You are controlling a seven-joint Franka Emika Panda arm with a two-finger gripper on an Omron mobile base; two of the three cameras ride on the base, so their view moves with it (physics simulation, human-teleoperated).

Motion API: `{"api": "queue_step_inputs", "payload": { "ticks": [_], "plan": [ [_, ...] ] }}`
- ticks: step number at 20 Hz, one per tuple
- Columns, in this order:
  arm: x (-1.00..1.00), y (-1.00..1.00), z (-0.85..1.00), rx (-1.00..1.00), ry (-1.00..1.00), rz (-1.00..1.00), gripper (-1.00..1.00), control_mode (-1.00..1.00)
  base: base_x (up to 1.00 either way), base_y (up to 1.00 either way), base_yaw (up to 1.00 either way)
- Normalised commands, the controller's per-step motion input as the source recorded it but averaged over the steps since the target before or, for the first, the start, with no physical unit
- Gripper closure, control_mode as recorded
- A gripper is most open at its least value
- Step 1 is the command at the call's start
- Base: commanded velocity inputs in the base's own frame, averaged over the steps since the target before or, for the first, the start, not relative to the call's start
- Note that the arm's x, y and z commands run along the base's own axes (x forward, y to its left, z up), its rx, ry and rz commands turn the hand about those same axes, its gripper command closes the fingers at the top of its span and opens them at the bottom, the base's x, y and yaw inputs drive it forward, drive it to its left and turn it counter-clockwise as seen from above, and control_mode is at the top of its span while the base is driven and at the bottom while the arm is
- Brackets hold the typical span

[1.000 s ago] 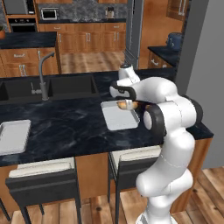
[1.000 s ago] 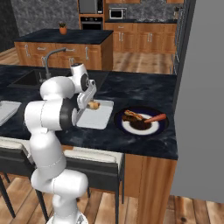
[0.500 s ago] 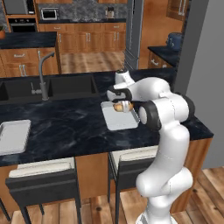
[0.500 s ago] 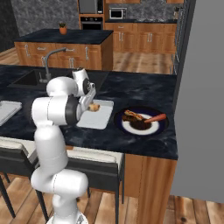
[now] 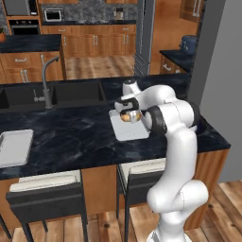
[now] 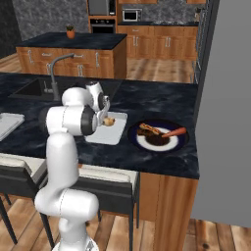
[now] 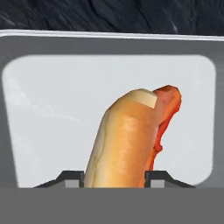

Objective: Place one cooked food and one vegetable from the large plate to each tupperware container.

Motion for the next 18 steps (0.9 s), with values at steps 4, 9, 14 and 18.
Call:
{"api": "queue_step_inputs", "payload": {
  "ticks": [4,9,14,18],
  "plan": [
    [0.43,0.00,-0.33,0.00,-0.02,0.04,1.00,-1.00,0.00,0.00,0.00],
    [0.36,0.00,-0.40,0.00,-0.01,0.03,1.00,-1.00,0.00,0.00,0.00],
    [0.34,0.00,-0.44,0.00,-0.03,0.03,1.00,-1.00,0.00,0.00,0.00],
    [0.49,0.00,-0.37,0.00,-0.02,0.03,-1.00,-1.00,0.00,0.00,0.00]
  ]
}}
